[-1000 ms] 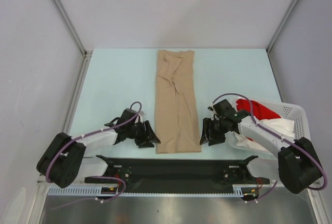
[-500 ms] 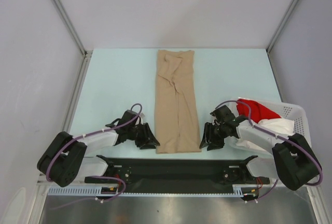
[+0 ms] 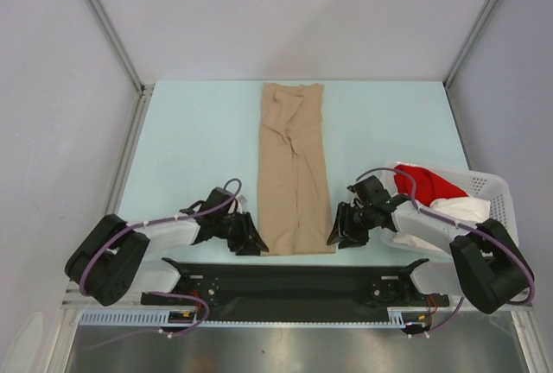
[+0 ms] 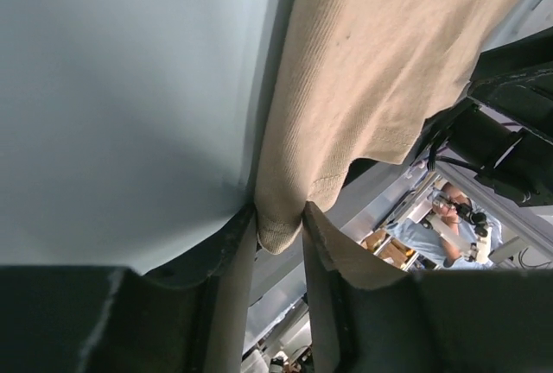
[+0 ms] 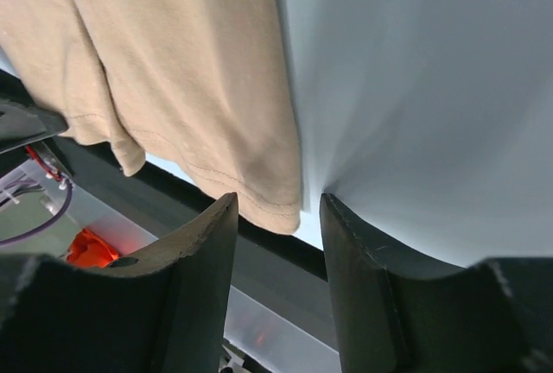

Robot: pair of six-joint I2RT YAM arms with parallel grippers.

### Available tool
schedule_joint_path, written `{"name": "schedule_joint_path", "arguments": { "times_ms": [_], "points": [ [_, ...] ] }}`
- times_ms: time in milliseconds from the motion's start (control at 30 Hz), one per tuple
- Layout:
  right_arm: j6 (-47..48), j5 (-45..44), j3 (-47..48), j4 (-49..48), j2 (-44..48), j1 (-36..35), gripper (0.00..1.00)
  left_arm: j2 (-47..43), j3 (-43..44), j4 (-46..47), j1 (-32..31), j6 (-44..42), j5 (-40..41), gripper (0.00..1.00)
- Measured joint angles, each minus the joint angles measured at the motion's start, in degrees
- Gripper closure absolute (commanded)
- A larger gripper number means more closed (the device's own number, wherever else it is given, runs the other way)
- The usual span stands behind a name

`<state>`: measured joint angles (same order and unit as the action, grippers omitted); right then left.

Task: Fold and stack the t-shirts
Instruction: Fold the tshirt

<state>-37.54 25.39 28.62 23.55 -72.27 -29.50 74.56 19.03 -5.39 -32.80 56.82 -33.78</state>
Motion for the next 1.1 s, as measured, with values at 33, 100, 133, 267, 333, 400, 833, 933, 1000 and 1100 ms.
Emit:
{"name": "schedule_joint_path", "arguments": {
  "times_ms": [33, 100, 133, 267, 333, 400, 833, 933, 1000, 1100],
  "points": [
    [-0.09, 0.48, 0.00, -0.44, -0.35, -0.04, 0.51, 0.00, -0.07, -0.02, -0.07, 0.09, 0.09, 0.66],
    [-0.24, 1.11, 0.00, -1.22, -0.90, -0.09, 0.51, -0.24, -0.37, -0.04, -0.09, 0.17, 0.13, 0.72],
    [-0.37, 1.40, 0.00, -1.62, -1.11, -0.13, 0.55, -0.44, -0.59, -0.04, -0.11, 0.17, 0.24, 0.75],
    [-0.22, 1.31, -0.92, -3.10, -1.53, -0.46, 0.79, -1.27, -1.79, -0.17, -0.20, 0.20, 0.94, 0.96],
    [-0.59, 1.73, -1.84, -3.63, -1.57, -0.52, 0.86, -1.57, -2.03, -0.04, -0.20, 0.20, 0.85, 1.00],
    [-1.03, 2.14, -2.54, -4.35, -1.53, -0.61, 0.92, -1.88, -2.32, 0.15, -0.22, 0.17, 0.81, 1.00],
    [-4.70, 1.51, -7.28, -5.44, 5.07, -3.93, 0.99, -11.02, -6.47, -2.32, -3.58, 2.82, 4.04, 1.00],
    [-5.01, 1.64, -7.28, -5.09, 5.07, -4.02, 0.99, -11.91, -6.43, -3.54, -4.28, 3.39, 5.01, 1.00],
    [-5.14, 1.73, -7.28, -4.81, 5.14, -4.07, 1.00, -12.46, -6.08, -4.81, -4.59, 3.63, 5.46, 1.00],
    [-5.35, 1.81, -7.32, -3.65, 6.64, -4.42, 1.00, -15.28, -5.03, -9.55, -5.68, 3.58, 8.33, 1.00]
  ]
}}
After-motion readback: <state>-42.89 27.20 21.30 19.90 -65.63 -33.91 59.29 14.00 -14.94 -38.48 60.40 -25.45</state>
